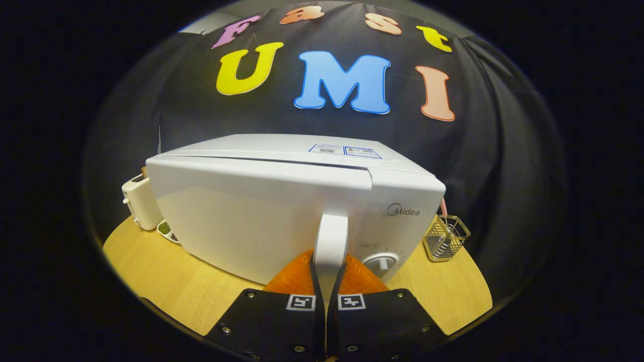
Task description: Open the microwave, put the food inside, and close the microwave door.
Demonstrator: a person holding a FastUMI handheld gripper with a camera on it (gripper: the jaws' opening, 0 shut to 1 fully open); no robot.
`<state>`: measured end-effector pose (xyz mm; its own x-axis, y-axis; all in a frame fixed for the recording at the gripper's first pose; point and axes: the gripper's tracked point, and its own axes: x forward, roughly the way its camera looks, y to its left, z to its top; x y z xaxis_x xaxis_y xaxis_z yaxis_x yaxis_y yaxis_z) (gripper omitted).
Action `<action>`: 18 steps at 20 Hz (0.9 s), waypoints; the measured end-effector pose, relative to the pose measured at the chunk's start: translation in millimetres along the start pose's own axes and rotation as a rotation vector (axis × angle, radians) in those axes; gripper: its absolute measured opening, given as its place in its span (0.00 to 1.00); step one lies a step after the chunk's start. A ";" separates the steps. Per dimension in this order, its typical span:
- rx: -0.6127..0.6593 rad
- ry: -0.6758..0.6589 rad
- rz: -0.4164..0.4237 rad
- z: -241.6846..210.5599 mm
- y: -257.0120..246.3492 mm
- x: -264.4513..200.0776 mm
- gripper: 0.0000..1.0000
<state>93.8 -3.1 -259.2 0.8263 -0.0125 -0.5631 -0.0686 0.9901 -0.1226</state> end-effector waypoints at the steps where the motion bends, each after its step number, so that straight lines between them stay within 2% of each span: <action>1: 0.006 0.003 0.008 -2.6 3.8 -10.7 0.02; 3: 0.052 0.042 0.023 -14.6 13.9 -29.3 0.02; 14: 0.037 0.105 0.148 -43.4 94.8 -125.4 0.04; 18: 0.015 0.108 0.210 -49.5 133.4 -153.3 0.10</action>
<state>-69.6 124.0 -229.7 0.7302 0.1801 -0.6590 -0.2237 0.9745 0.0184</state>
